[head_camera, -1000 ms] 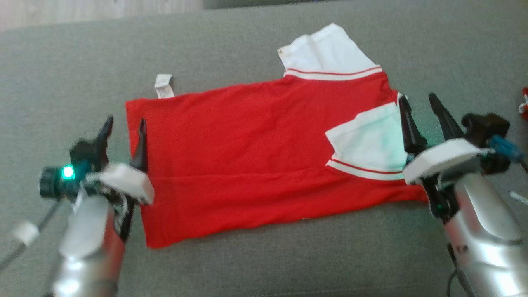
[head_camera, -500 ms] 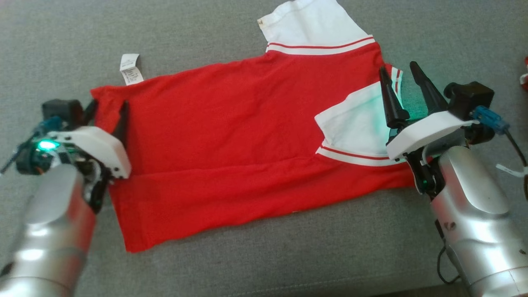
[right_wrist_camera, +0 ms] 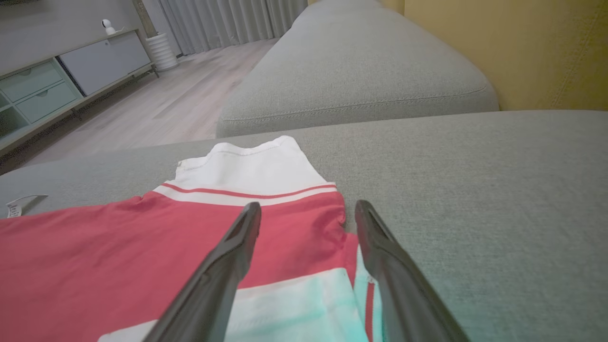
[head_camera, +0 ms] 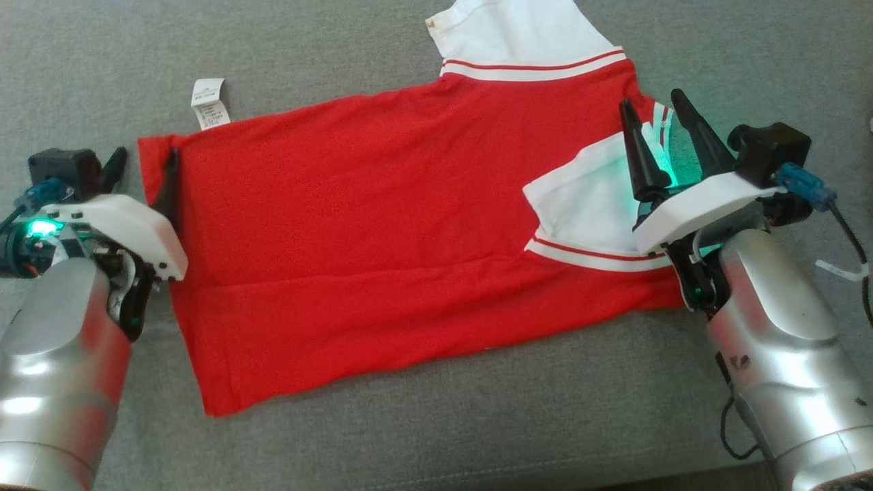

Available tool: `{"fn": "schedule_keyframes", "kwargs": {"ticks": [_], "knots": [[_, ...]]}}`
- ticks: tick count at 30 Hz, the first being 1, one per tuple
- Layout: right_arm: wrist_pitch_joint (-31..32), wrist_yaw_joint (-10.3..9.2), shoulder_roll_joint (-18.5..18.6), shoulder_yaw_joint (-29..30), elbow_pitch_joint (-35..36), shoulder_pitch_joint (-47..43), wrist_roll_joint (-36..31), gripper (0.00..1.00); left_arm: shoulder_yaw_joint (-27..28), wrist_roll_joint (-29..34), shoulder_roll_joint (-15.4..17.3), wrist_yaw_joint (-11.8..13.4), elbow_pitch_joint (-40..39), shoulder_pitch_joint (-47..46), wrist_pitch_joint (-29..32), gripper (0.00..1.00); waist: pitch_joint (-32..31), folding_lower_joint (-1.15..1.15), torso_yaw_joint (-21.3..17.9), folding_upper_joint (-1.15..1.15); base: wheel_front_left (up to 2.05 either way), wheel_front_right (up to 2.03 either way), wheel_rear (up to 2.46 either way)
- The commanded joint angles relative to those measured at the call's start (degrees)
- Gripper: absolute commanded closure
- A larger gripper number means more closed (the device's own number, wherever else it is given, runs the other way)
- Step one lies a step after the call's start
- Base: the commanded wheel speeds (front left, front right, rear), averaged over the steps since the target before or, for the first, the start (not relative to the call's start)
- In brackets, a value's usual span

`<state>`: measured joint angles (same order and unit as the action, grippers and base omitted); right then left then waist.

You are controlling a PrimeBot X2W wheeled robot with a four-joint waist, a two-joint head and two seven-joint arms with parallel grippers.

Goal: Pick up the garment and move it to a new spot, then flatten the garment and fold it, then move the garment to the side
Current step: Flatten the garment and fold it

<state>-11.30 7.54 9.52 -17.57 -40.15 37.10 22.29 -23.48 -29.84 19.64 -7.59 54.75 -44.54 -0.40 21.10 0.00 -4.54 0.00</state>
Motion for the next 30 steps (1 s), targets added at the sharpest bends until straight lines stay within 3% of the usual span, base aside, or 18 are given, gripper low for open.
{"fn": "schedule_keyframes", "kwargs": {"ticks": [1,2,3,10,16,25,30], "knots": [[-0.7,-0.05,-0.3,-1.0,1.1,1.6,0.4,0.00,0.3,-0.9,2.6,0.1,-0.4,-1.8,0.1,0.00,0.3,0.00,0.2,0.00,0.00,0.00,0.00],[-0.7,-0.05,-0.2,-1.2,1.0,1.8,0.4,0.00,-0.4,-1.1,2.5,0.1,-0.5,-1.9,0.1,0.44,0.4,0.00,0.3,0.00,0.00,0.00,0.00],[-0.5,-0.05,0.0,-1.4,0.9,2.2,0.3,0.00,-1.2,-1.1,2.5,0.1,-0.8,-2.1,-0.3,0.98,0.6,0.00,0.4,0.00,0.00,0.00,0.00],[2.0,-0.05,1.2,-1.5,-0.7,7.1,0.4,0.00,-3.1,-1.0,2.5,0.1,-1.8,-4.5,-5.3,1.00,2.4,0.00,2.5,0.00,0.00,0.00,0.00],[8.0,-0.05,4.2,-1.0,-6.2,14.9,0.3,0.00,-5.0,0.3,0.3,0.1,-3.8,-8.0,-11.1,1.00,4.7,0.00,7.5,0.00,0.00,0.00,0.00],[18.2,-0.05,9.6,-1.4,-15.3,25.5,-0.6,0.00,-8.7,2.3,-6.4,0.1,-7.4,-11.5,-14.2,1.00,7.5,0.00,17.3,0.00,0.00,0.00,0.00],[21.5,-0.05,11.1,-2.5,-18.9,30.1,-2.2,0.00,-10.7,1.9,-9.3,0.1,-8.0,-12.3,-14.5,1.00,8.8,0.00,20.2,0.00,0.00,0.00,0.00]]}}
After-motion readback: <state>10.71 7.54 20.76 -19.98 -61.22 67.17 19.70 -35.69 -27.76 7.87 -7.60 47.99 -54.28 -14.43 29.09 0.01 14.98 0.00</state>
